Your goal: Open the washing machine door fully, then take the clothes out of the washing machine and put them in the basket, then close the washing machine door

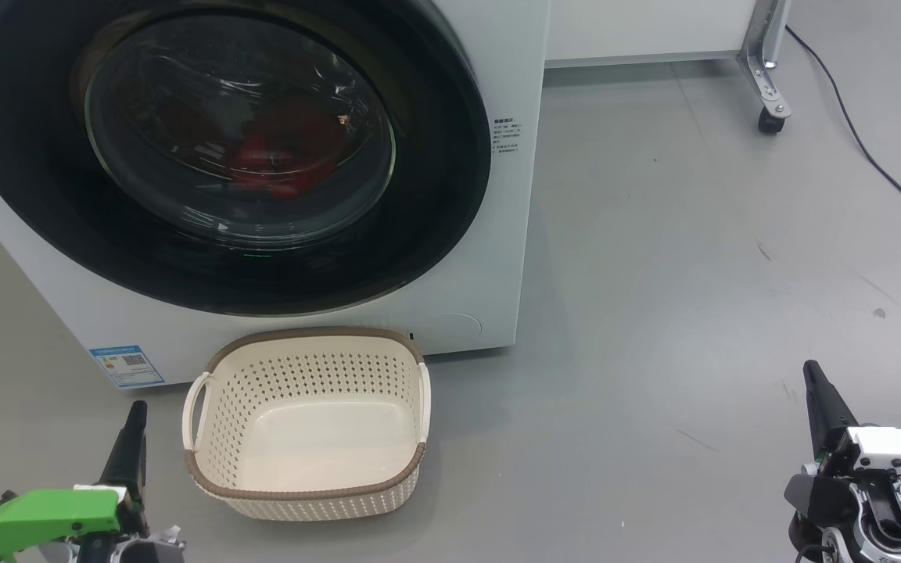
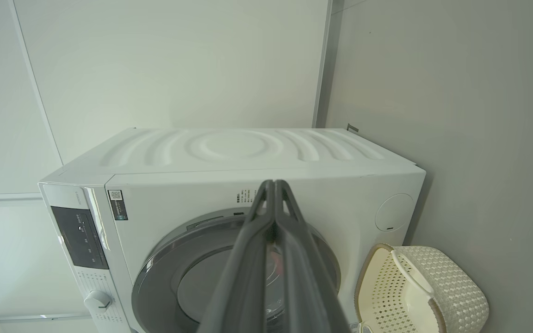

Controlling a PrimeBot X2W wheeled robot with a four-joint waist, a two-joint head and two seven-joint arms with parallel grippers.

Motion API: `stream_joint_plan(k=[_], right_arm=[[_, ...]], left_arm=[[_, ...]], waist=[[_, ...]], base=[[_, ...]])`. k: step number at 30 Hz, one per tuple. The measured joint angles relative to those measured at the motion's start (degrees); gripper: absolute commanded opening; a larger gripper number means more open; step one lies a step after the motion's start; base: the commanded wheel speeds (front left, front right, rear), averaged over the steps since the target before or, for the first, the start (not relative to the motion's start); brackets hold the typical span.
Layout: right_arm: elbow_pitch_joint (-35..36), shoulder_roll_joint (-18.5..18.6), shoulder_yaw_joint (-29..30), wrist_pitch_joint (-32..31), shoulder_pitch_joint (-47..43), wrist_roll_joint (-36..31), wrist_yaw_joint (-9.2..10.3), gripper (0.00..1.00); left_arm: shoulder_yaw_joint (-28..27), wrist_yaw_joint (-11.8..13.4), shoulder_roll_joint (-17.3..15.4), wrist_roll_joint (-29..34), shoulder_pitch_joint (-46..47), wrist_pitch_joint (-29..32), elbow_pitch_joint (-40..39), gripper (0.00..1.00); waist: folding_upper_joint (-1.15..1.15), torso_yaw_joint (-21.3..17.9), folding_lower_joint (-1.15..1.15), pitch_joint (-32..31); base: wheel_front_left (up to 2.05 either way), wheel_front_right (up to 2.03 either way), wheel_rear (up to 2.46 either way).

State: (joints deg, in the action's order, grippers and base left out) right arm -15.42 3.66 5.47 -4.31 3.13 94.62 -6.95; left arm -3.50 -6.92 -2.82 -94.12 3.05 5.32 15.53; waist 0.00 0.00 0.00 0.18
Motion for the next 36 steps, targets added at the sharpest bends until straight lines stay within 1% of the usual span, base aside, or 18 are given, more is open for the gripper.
stream_joint_plan(k=[36], right_arm=[[-0.01, -0.08, 0.12, -0.01, 0.00, -0.18, 0.00, 0.00]], left_arm=[[-0.10, 0.00, 0.04, 0.01, 0.00, 0.16, 0.00, 0.00]], waist=[[0.00, 0.00, 0.00, 0.00]], base=[[0.00, 0.00, 0.00]])
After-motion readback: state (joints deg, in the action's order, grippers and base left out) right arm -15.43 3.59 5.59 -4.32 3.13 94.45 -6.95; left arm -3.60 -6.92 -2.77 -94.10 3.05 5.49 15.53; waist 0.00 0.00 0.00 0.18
